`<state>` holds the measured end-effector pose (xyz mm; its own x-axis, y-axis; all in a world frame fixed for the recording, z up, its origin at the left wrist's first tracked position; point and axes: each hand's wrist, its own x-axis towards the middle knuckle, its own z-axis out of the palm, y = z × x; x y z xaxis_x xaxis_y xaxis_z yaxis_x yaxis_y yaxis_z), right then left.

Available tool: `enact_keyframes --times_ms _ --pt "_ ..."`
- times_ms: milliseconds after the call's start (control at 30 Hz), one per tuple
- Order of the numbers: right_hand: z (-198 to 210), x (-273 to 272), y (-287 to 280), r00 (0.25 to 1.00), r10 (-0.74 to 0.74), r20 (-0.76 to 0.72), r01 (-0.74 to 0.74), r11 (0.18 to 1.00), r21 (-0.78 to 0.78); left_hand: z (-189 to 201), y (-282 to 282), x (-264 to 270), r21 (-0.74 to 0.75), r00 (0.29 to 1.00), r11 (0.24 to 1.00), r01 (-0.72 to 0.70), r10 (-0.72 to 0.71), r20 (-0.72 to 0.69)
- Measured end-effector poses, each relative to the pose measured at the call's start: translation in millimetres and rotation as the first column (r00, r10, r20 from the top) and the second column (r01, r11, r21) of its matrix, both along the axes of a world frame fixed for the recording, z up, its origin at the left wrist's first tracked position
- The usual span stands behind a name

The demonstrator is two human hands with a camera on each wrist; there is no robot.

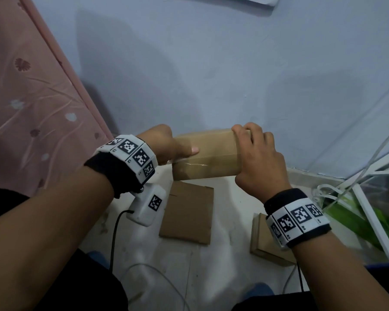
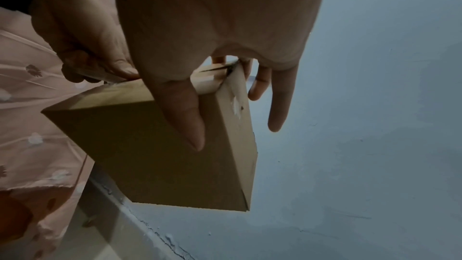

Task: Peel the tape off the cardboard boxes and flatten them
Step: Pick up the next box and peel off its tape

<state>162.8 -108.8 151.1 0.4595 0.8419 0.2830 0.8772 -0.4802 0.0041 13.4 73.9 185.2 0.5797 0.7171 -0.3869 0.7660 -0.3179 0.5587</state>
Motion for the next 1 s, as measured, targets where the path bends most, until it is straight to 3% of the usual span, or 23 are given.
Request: enact_keyframes --times_ms 100,367,533,667,767,833,1000 --pt "0.4 2.2 0.6 1.0 -0.004 0.023 0.003 1.0 0.016 -4.0 8.8 -1.2 -0.038 0.999 0.998 0.04 -0.04 -0.008" --pt "3.2 6.6 -1.8 0.997 -0.063 0.042 0.061 0.998 0.031 -5.1 17.1 -2.7 -0.175 0.981 0.983 0.052 -0.017 0.195" --pt "-4.2 -14.9 1.7 0.973 -0.119 0.199 0.154 0.973 -0.173 -4.2 12.9 -5.5 -0.124 0.97 0.992 0.023 0.008 0.242" --pt "-16.3 -44.7 14.2 0.958 0.043 0.284 0.0 0.989 -0.149 -3.9 -13.7 -0.4 -0.111 0.953 0.983 0.147 -0.11 0.282" --pt "-21.2 -58.2 22.0 0.976 0.027 0.215 -0.007 0.996 -0.094 -3.7 -33.3 3.9 -0.062 0.917 0.968 0.242 -0.207 0.341" --pt "-16.6 -58.3 23.3 0.99 -0.03 0.137 0.032 0.999 -0.012 -3.4 -36.2 4.4 -0.129 0.901 0.968 0.216 -0.147 0.408" --pt "-14.6 -44.1 25.7 0.988 -0.099 0.122 0.086 0.99 0.114 4.3 -31.3 7.6 -0.351 0.853 0.934 0.057 0.138 0.504"
